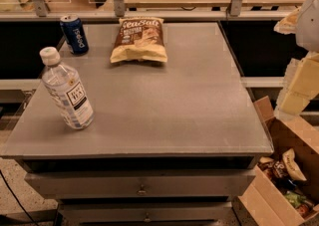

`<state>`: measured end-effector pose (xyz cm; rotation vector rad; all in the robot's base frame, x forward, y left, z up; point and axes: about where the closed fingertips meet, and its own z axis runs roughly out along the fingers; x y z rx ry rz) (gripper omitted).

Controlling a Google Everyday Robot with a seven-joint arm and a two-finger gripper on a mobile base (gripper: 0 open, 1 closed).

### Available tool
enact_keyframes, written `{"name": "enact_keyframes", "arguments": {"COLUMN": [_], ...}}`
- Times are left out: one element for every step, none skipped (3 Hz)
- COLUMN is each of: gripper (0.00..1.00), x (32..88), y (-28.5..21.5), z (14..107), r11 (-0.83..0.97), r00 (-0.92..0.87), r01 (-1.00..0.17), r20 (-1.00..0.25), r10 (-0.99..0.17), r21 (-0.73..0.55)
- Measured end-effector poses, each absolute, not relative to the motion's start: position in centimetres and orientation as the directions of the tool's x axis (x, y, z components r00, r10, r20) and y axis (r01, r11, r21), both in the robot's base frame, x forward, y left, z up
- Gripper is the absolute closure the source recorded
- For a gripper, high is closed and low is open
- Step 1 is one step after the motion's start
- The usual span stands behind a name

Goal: Move brown chip bag near blue plastic bottle

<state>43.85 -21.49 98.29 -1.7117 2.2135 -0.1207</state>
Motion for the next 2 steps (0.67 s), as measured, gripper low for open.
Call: {"name": "enact_keyframes", "arguments": {"gripper": [0.0,0.0], "x": [43.85,44.49], "y": [-21.48,-21.24], "z": [98.29,98.94], "r11": [0.271,0.248], "r00": [-0.217,-0.186], "r01": [-0.924,-0.905], "r20": [-0.213,-0.202], "r10": [-0.953,-0.962], "r21": [-0.271,-0.345]}}
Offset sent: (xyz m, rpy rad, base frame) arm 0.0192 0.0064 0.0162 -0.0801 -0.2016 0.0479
